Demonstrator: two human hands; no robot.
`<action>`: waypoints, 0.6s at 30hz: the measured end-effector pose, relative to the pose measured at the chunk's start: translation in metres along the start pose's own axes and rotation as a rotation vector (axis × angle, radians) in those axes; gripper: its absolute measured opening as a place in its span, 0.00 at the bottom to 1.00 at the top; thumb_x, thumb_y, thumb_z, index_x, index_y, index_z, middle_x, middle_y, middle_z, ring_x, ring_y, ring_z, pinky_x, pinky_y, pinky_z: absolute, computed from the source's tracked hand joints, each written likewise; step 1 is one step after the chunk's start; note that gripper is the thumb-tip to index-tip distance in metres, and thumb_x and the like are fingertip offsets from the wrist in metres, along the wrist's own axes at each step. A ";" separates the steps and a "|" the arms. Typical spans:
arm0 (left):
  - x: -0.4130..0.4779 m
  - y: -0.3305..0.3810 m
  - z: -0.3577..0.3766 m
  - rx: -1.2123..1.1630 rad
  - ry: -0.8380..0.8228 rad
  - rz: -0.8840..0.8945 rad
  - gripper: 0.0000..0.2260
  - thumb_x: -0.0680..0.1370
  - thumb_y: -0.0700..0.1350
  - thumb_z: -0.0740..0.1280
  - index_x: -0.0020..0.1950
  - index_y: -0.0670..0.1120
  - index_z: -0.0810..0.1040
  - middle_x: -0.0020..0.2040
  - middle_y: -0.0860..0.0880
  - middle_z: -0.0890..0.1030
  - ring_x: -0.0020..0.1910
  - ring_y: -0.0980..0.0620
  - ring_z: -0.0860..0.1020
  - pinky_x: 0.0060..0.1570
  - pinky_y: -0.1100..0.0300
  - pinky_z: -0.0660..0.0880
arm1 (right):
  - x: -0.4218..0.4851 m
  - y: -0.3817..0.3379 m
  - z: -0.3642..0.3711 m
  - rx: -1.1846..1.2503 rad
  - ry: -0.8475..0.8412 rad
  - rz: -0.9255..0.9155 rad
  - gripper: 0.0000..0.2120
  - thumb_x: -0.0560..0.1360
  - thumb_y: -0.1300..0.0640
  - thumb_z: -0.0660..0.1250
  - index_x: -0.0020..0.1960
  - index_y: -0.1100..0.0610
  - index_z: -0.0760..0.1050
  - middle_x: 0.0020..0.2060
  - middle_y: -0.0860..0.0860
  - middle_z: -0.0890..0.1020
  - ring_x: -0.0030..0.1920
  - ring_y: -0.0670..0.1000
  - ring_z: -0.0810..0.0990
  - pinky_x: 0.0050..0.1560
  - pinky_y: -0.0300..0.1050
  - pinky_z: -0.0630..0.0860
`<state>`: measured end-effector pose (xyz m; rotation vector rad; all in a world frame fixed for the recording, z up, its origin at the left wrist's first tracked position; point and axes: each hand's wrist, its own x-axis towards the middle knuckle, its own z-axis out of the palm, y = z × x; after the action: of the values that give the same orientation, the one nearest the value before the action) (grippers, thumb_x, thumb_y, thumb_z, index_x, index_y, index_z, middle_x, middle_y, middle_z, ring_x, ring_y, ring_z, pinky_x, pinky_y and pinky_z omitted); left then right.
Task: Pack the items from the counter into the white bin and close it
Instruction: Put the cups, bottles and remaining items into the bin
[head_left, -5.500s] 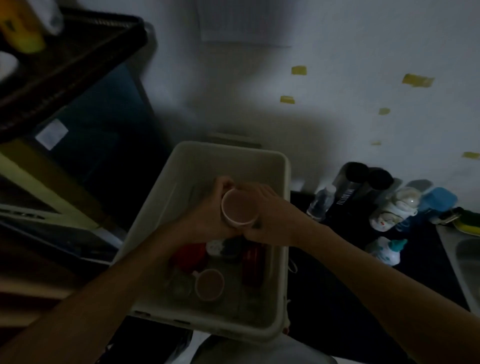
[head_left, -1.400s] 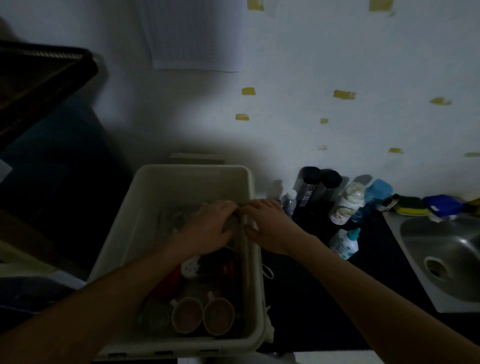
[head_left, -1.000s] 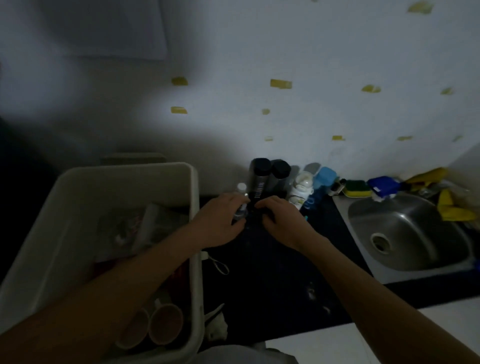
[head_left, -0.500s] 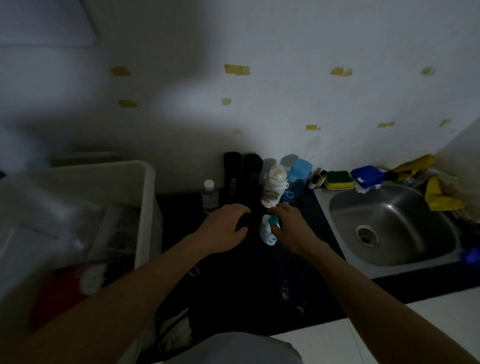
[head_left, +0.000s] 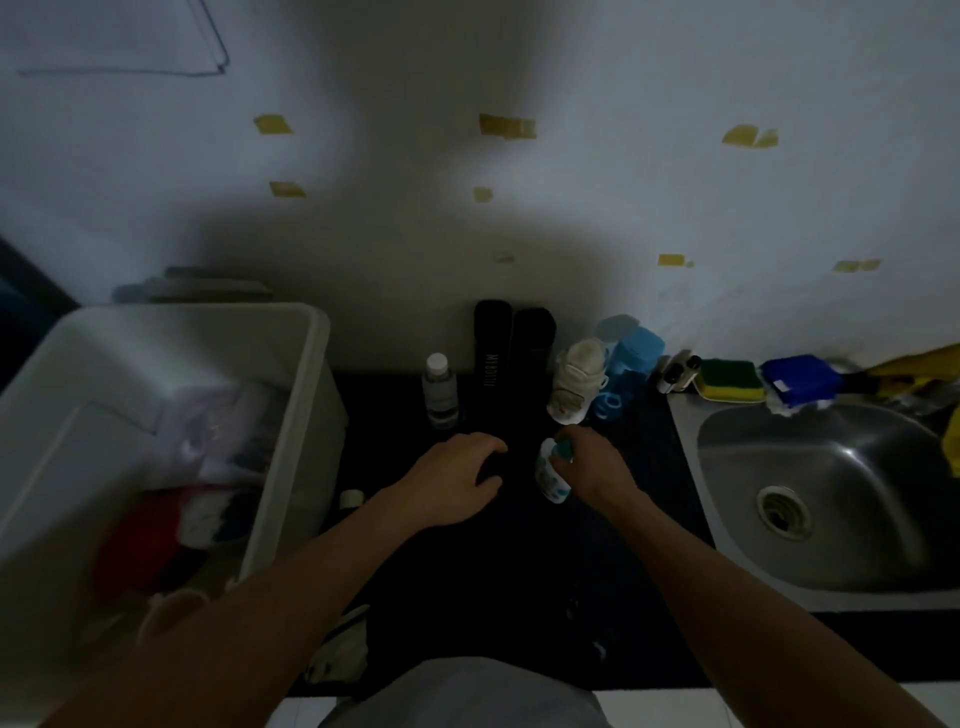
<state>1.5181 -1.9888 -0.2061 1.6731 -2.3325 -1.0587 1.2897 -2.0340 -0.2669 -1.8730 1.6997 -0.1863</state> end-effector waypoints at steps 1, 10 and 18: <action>0.000 0.000 0.000 -0.001 -0.015 -0.002 0.23 0.80 0.51 0.63 0.74 0.49 0.65 0.72 0.50 0.69 0.68 0.50 0.68 0.68 0.51 0.69 | 0.002 0.000 0.001 -0.005 0.013 0.007 0.15 0.78 0.53 0.65 0.62 0.60 0.73 0.54 0.57 0.78 0.53 0.57 0.77 0.45 0.42 0.66; 0.002 -0.001 0.005 -0.022 -0.055 0.013 0.22 0.80 0.51 0.64 0.73 0.50 0.66 0.71 0.50 0.70 0.66 0.51 0.69 0.66 0.52 0.70 | -0.005 -0.001 -0.002 0.040 0.029 -0.014 0.15 0.75 0.53 0.69 0.60 0.57 0.75 0.52 0.53 0.78 0.51 0.52 0.77 0.45 0.39 0.66; 0.000 -0.006 -0.019 -0.174 0.072 0.064 0.32 0.78 0.52 0.67 0.78 0.50 0.56 0.77 0.52 0.61 0.74 0.53 0.62 0.73 0.55 0.62 | -0.029 -0.062 -0.043 0.150 0.172 -0.245 0.13 0.72 0.51 0.71 0.56 0.49 0.76 0.48 0.46 0.79 0.47 0.43 0.78 0.44 0.38 0.76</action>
<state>1.5310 -1.9990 -0.1955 1.5377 -2.1652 -1.1330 1.3180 -2.0206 -0.1923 -1.9936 1.5128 -0.5722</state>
